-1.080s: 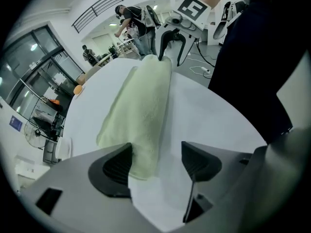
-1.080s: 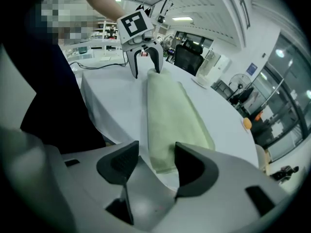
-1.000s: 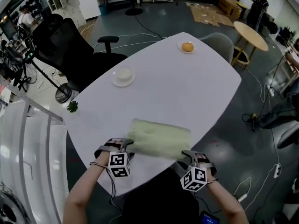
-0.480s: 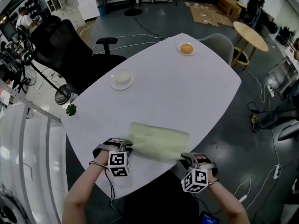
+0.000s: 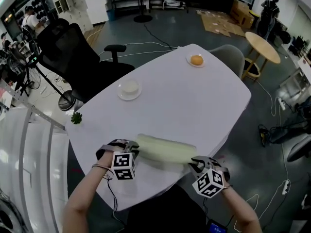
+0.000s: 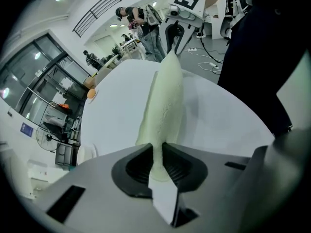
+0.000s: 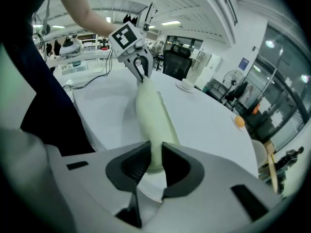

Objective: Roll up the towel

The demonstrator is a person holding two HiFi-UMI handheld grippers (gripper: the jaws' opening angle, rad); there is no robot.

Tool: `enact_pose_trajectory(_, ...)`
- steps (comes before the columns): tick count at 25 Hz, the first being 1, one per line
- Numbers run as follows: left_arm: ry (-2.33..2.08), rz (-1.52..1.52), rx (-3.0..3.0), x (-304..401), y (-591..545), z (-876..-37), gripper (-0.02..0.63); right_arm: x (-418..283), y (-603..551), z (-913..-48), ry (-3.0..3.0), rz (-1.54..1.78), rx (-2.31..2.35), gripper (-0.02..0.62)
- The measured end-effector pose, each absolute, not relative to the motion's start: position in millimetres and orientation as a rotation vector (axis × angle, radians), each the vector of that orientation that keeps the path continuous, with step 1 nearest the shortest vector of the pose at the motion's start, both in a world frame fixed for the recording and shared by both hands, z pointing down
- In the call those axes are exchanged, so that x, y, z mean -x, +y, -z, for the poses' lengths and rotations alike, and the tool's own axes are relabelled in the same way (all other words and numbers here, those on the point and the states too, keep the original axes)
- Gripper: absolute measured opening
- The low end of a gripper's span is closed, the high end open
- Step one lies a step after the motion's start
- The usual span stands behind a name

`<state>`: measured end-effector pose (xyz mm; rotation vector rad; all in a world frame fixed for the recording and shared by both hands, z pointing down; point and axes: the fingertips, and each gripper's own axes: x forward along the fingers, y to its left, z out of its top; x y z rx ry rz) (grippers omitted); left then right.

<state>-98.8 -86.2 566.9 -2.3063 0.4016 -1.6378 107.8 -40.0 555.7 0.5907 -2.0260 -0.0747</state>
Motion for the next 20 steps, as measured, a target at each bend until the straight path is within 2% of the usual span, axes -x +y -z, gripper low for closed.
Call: enact_pose_trajectory(20, 0.485, 1.764, 2.315, 68.1, -199.5, -596.0, 0.069, -139.3, -158.1, -591.5, -2.030, -0.179, -0.630, 0.089)
